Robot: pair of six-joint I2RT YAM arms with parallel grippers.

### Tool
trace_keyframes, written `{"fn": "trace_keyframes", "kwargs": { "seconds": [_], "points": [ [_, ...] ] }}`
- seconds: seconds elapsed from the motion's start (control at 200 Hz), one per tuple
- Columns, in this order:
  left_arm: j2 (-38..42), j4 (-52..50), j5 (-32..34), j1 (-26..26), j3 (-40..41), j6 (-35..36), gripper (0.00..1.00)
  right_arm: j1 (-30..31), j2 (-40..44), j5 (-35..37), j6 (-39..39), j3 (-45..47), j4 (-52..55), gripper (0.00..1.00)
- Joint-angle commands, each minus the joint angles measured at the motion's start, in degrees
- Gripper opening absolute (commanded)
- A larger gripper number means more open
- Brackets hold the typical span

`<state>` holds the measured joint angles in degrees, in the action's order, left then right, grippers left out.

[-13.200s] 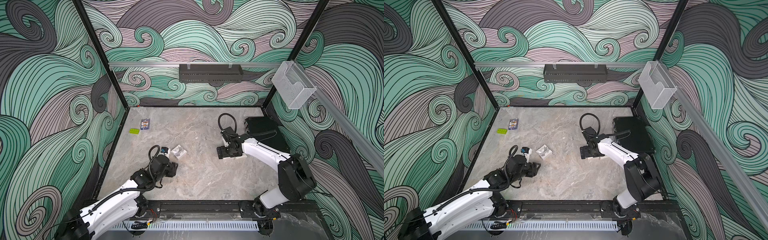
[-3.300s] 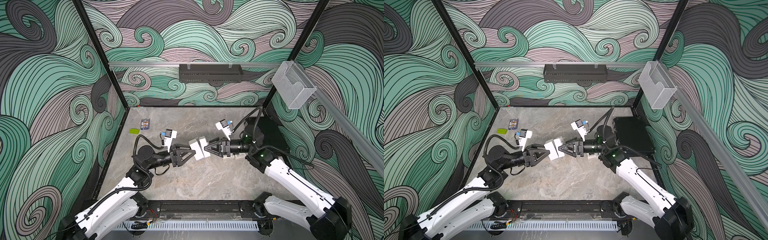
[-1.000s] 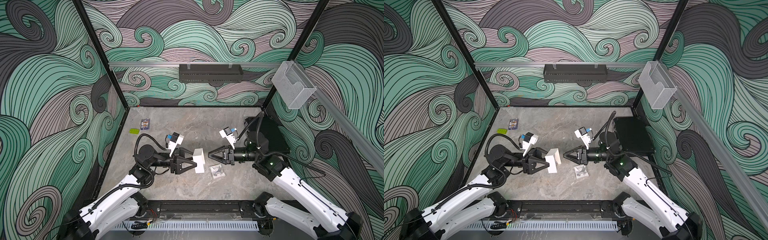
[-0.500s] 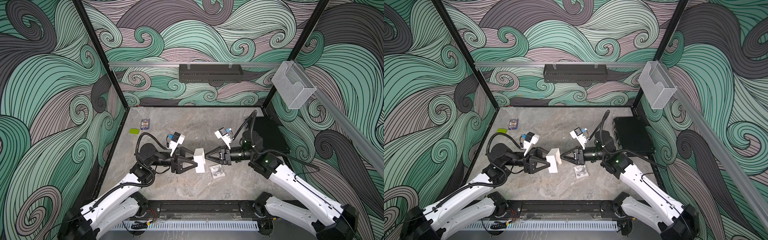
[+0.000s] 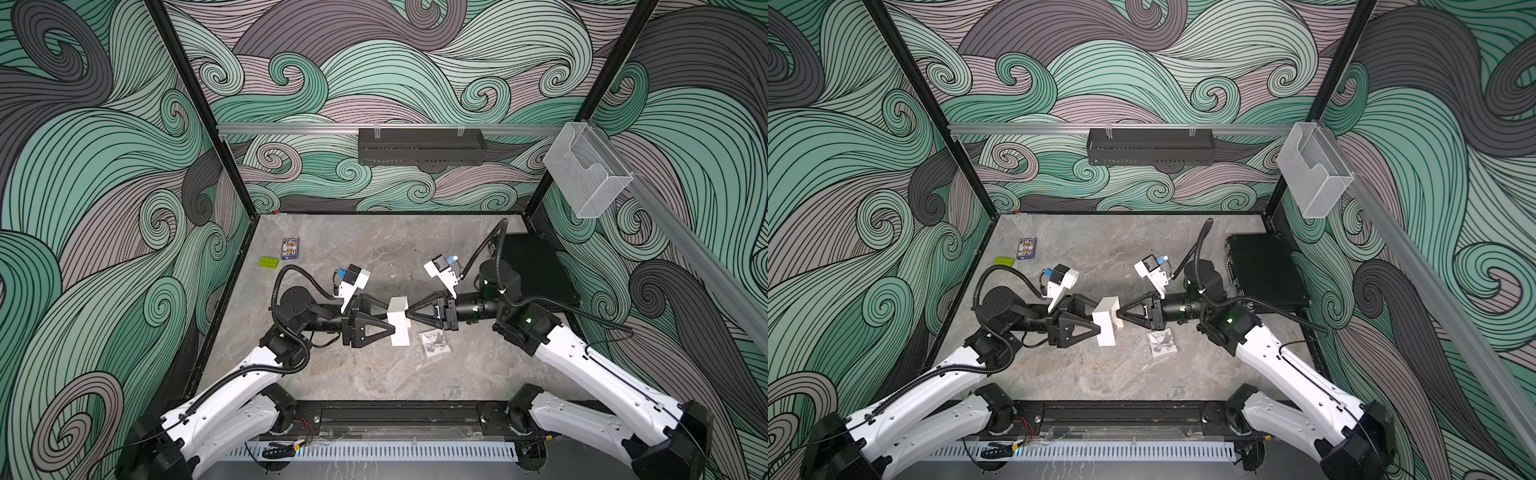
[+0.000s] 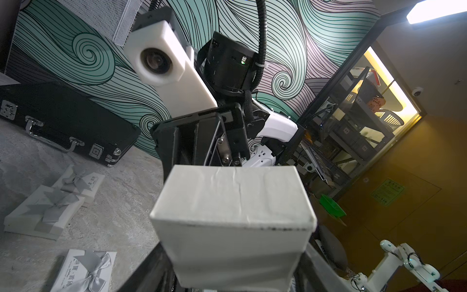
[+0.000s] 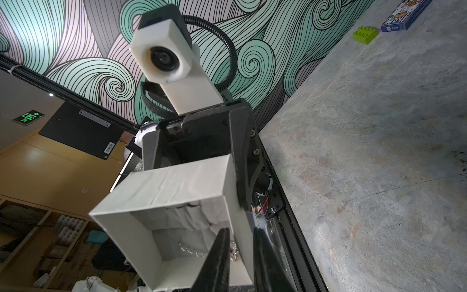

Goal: Take the necklace out of the lift-off lid jewelry box
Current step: Place the jewelry box at the center of the board.

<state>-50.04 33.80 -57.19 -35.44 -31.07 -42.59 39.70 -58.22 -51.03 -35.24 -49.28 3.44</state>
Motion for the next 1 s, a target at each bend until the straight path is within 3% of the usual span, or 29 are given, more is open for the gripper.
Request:
{"fn": "trace_keyframes", "kwargs": {
  "seconds": [0.0, 0.205, 0.305, 0.45, 0.56, 0.776, 0.996],
  "points": [
    [0.5, 0.9, -1.3, -0.1, -2.4, 1.0, 0.62, 0.9, -0.7, 0.6, 0.2, -1.8, -2.3, 0.16],
    [0.5, 0.9, -1.1, -0.1, -2.3, 1.2, 0.62, 1.2, -0.5, 0.6, 0.2, -1.9, -2.6, 0.0],
    [0.1, 0.6, -1.0, -0.1, -2.3, 1.3, 0.63, 1.2, -0.2, 0.5, 0.3, -1.5, -2.6, 0.0],
    [-0.1, -2.0, 0.0, -0.1, -2.6, 2.7, 0.81, 1.2, 0.4, 2.2, 1.5, -1.4, -0.5, 0.0],
    [0.8, -7.3, 2.8, 0.0, -2.9, 5.5, 0.86, 1.1, 1.1, 5.5, 4.3, -2.1, 5.0, 0.0],
    [6.0, -28.9, 19.2, 0.2, -4.2, 13.0, 0.87, 1.1, 0.7, 25.1, 13.5, -6.1, 27.2, 0.0],
    [6.8, -42.0, 40.7, 0.9, -2.5, 15.1, 0.86, 2.7, -4.6, 35.0, 14.2, -3.8, 32.8, 0.0]
  ]
}}
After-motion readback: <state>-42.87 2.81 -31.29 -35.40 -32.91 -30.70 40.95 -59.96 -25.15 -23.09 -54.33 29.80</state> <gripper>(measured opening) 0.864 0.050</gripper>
